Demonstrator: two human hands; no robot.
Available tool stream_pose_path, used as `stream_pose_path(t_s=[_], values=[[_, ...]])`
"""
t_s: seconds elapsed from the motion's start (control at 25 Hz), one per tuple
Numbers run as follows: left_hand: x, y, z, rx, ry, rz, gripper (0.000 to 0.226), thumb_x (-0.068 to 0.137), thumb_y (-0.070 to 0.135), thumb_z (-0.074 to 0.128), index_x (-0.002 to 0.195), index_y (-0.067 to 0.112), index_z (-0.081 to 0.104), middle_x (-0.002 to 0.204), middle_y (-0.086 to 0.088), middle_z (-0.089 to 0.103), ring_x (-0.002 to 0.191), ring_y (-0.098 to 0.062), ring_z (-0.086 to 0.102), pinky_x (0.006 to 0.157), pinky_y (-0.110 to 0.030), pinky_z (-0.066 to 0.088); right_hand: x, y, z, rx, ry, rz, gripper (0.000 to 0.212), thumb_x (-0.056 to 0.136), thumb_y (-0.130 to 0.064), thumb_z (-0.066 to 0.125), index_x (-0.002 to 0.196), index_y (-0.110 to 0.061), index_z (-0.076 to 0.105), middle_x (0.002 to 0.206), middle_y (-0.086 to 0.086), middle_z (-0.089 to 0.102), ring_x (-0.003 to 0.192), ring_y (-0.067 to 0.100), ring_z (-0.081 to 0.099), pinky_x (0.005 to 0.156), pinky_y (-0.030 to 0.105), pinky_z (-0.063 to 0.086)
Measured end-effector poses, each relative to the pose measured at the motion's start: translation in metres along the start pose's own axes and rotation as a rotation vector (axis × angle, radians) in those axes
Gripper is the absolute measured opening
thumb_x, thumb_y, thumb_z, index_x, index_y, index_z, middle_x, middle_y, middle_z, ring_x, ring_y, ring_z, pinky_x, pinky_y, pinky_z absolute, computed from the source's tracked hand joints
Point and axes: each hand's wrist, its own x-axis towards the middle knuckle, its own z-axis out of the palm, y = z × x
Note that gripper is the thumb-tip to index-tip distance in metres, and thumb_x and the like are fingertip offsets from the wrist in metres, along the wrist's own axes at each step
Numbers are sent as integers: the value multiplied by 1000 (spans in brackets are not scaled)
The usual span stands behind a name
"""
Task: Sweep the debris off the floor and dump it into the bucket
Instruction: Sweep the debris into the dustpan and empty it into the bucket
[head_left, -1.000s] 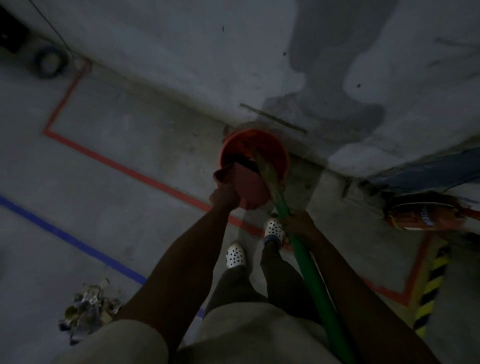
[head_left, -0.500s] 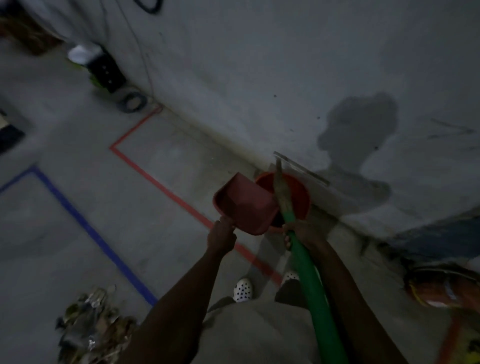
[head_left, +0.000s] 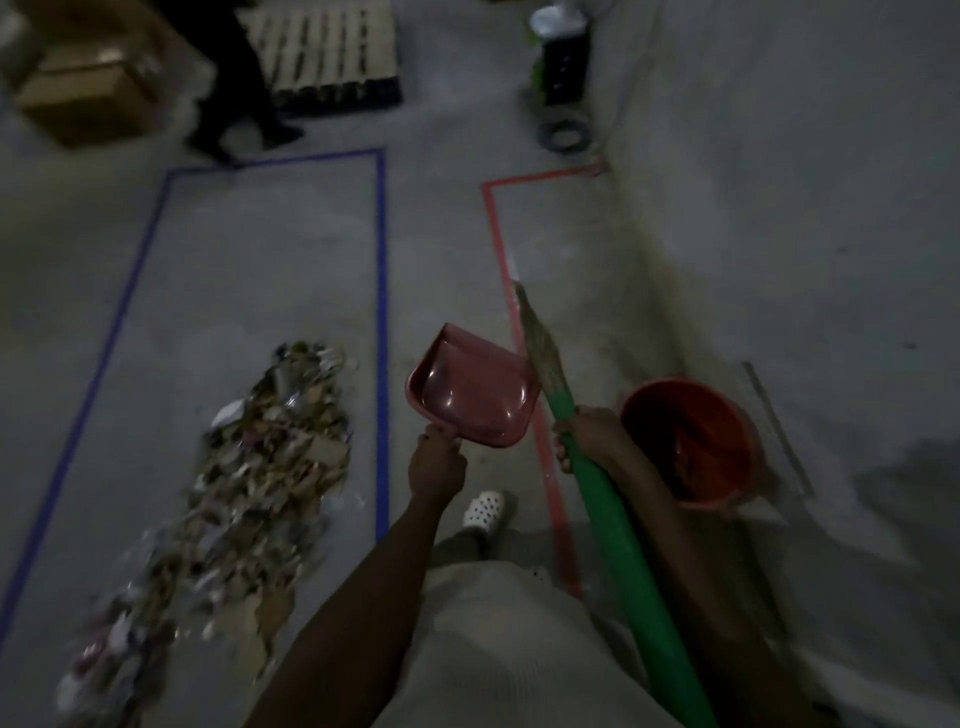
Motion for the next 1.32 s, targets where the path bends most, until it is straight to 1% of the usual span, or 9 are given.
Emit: stream_pose_path(t_s=[0.12,0.24,0.44,0.56,0.76,0.96,1.08,1.16,1.32], values=[[-53,-50,0,-135,78,-197,40,91,4,52,131,0,49,128,-19,53,115,-35,54,88,-39,44,-10,15,44,-130,-144,-3,3,88,4,59,89,2,62,49,11,57,37,20,52,39,26,46],[-110,-106,-2,-288,167,-454,33,94,11,51,124,-4,49,124,-22,55,112,-38,56,91,-43,47,-25,31,100,-306,-313,-8,2,89,3,60,88,2,61,48,10,57,38,21,52,40,27,46],[-204,-192,7,-466,292,-712,48,96,12,52,139,-7,41,130,-22,55,118,-34,55,90,-37,45,-71,58,201,-536,-563,-32,3,89,4,61,88,1,60,50,12,57,40,22,52,41,27,45],[-254,-233,11,-617,400,-869,48,93,7,54,136,-9,39,125,-25,57,115,-37,57,93,-42,47,-102,76,256,-682,-670,-46,5,89,4,61,94,4,62,56,15,57,43,23,53,42,28,46],[-341,-312,19,-756,458,-1065,39,96,11,51,130,-6,44,127,-25,57,117,-37,57,97,-43,46,-160,129,350,-882,-766,-74,7,90,4,61,97,4,62,59,15,56,42,23,53,41,28,46],[-424,-399,22,-810,549,-1212,37,97,13,49,129,-4,46,126,-25,58,115,-36,58,96,-42,47,-227,195,439,-955,-853,-20,4,93,2,58,96,0,59,59,14,54,41,21,51,39,25,43],[-447,-419,20,-843,607,-1252,34,96,11,49,126,-5,47,124,-27,58,114,-38,58,93,-42,47,-249,212,470,-983,-930,-22,7,94,2,56,98,-3,58,64,14,52,44,21,50,40,26,43],[-468,-466,29,-906,590,-1362,35,98,14,49,127,-5,47,126,-26,57,116,-39,56,95,-43,46,-268,240,525,-1071,-941,21,5,95,0,56,95,-4,57,66,15,52,47,22,50,41,27,43],[-470,-475,33,-963,581,-1397,34,97,17,52,125,-3,48,127,-26,58,119,-41,55,96,-44,45,-268,238,550,-1130,-931,13,3,95,0,56,92,-2,56,67,17,52,47,22,51,39,27,43]])
